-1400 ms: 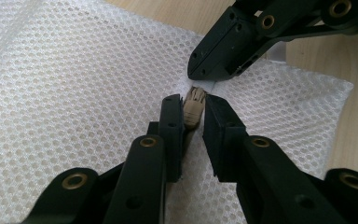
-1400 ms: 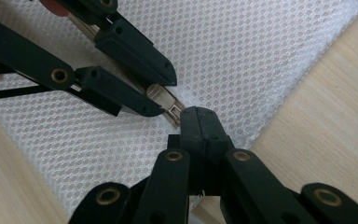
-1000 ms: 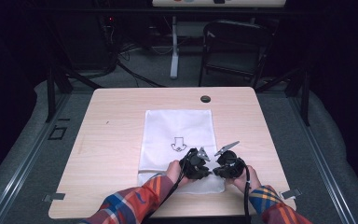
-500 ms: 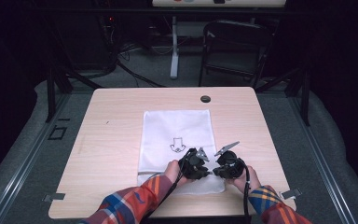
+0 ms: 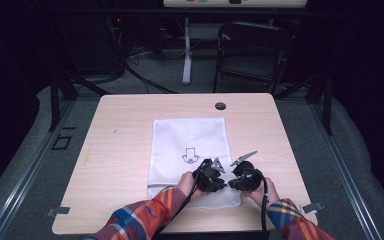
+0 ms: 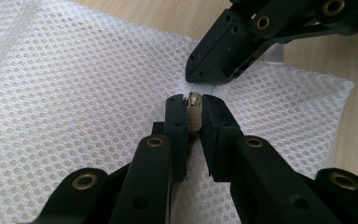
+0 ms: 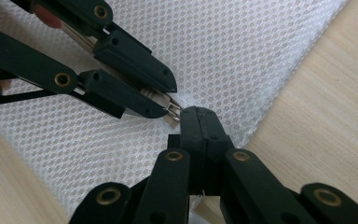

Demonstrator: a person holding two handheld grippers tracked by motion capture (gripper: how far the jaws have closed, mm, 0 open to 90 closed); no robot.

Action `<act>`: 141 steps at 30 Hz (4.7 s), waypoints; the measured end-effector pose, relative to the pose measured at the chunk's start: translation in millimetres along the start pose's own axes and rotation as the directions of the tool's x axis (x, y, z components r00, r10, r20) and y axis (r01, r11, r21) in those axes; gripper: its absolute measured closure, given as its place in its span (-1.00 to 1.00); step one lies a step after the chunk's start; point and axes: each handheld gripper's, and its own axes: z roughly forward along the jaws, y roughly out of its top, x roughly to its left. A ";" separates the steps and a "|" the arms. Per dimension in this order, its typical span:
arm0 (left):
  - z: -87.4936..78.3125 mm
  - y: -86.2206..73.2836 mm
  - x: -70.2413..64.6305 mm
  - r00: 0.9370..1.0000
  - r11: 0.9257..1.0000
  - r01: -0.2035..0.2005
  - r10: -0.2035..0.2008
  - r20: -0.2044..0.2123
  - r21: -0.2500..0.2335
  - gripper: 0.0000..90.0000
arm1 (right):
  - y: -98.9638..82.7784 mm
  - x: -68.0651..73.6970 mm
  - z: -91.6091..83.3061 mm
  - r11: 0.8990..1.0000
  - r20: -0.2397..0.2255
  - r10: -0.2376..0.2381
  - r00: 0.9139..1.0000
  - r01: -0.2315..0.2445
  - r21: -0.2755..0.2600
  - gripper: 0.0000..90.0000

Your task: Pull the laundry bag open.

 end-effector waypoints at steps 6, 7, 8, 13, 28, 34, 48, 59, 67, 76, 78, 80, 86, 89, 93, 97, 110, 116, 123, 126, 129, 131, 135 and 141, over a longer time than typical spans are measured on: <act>-1.2 -0.5 1.2 1.000 1.000 -0.004 0.004 0.010 0.004 0.82 | -0.7 -1.9 -1.8 1.000 0.011 0.021 1.000 -0.021 0.020 1.00; -1.3 -0.5 1.2 1.000 1.000 -0.009 0.009 0.011 0.005 0.82 | -0.8 -1.6 -1.8 1.000 0.014 0.023 1.000 -0.024 0.020 1.00; -1.4 -0.6 1.3 1.000 1.000 -0.006 0.006 0.011 0.005 0.82 | -1.5 -0.9 -1.0 0.999 0.013 0.034 0.999 -0.034 0.005 1.00; -2.0 -1.2 1.3 1.000 1.000 -0.009 0.009 0.012 0.008 0.82 | -2.0 -0.9 -1.0 0.999 0.004 0.044 0.999 -0.044 -0.003 1.00; -10.0 -10.7 13.6 0.999 1.000 0.017 -0.018 0.027 0.007 0.81 | 4.6 7.3 -5.0 0.995 0.034 -0.080 0.996 0.082 -0.048 1.00; -9.4 -11.9 13.5 0.999 1.000 0.025 -0.025 0.033 -0.008 0.80 | 8.2 9.1 1.0 0.992 0.046 -0.112 0.993 0.115 -0.045 1.00; -10.0 -11.9 11.5 1.000 1.000 0.016 -0.016 0.017 -0.004 0.81 | 3.2 11.5 7.4 0.972 0.053 -0.230 0.972 0.232 -0.040 1.00; -14.6 -13.5 14.2 1.000 1.000 0.019 -0.019 0.015 0.009 0.81 | 2.5 12.2 7.2 0.975 0.050 -0.215 0.975 0.217 -0.043 1.00; -17.5 -15.2 16.1 1.000 1.000 0.022 -0.023 0.021 0.014 0.81 | 2.4 12.5 7.4 0.975 0.062 -0.213 0.975 0.216 -0.042 1.00; -20.1 -17.2 17.8 0.999 1.000 0.024 -0.024 0.025 0.014 0.81 | 3.2 13.1 7.1 0.977 0.063 -0.206 0.976 0.209 -0.033 1.00; -20.0 -17.2 17.8 0.999 1.000 0.023 -0.023 0.024 0.015 0.81 | 3.3 13.6 7.3 0.978 0.064 -0.203 0.977 0.206 -0.033 1.00; -20.2 -17.1 17.7 0.999 1.000 0.023 -0.023 0.024 0.016 0.81 | 3.5 13.8 7.0 0.978 0.067 -0.207 0.976 0.209 -0.028 1.00; -21.9 -18.5 18.7 0.999 0.999 0.026 -0.027 0.022 0.021 0.81 | 3.5 13.6 7.1 0.979 0.066 -0.200 0.978 0.202 -0.028 1.00; -24.4 -20.3 20.5 1.000 0.999 0.024 -0.024 0.018 0.023 0.81 | 2.9 13.1 7.2 0.981 0.060 -0.189 0.980 0.191 -0.035 1.00; -27.4 -22.6 21.9 0.999 0.999 0.033 -0.034 0.016 0.027 0.81 | 3.2 12.3 6.0 0.980 0.064 -0.196 0.978 0.198 -0.018 1.00; -30.6 -25.4 24.0 0.999 0.999 0.032 -0.033 0.012 0.032 0.81 | 3.1 12.1 5.8 0.980 0.067 -0.195 0.979 0.197 -0.017 1.00; -41.6 -35.9 28.8 0.999 0.998 0.048 -0.048 0.004 0.039 0.81 | 2.7 11.4 5.6 0.981 0.068 -0.190 0.979 0.192 -0.019 1.00; -44.4 -38.3 27.8 0.999 0.998 0.042 -0.042 0.003 0.044 0.81 | 2.8 11.5 5.6 0.981 0.066 -0.192 0.979 0.194 -0.018 1.00; -45.0 -39.0 27.4 0.999 0.999 0.036 -0.036 0.007 0.037 0.81 | 2.7 11.3 5.5 0.981 0.066 -0.192 0.979 0.193 -0.019 1.00; -46.2 -39.5 27.2 1.000 0.999 0.030 -0.030 0.003 0.042 0.81 | 2.4 11.1 5.7 0.981 0.067 -0.191 0.979 0.193 -0.023 1.00; -47.6 -41.3 28.2 0.999 0.999 0.041 -0.042 0.015 0.035 0.81 | 2.1 11.0 5.9 0.982 0.062 -0.183 0.981 0.185 -0.028 1.00; -47.6 -41.0 27.2 0.999 0.999 0.031 -0.032 0.010 0.040 0.81 | 2.2 10.9 6.0 0.982 0.061 -0.182 0.981 0.184 -0.028 1.00; -47.8 -41.7 27.4 0.999 0.998 0.033 -0.033 0.001 0.047 0.81 | 2.1 10.9 5.8 0.983 0.060 -0.180 0.982 0.182 -0.028 1.00; -50.4 -46.0 29.1 0.999 0.998 0.038 -0.039 0.004 0.045 0.81 | 2.3 10.7 5.4 0.982 0.060 -0.183 0.981 0.185 -0.023 1.00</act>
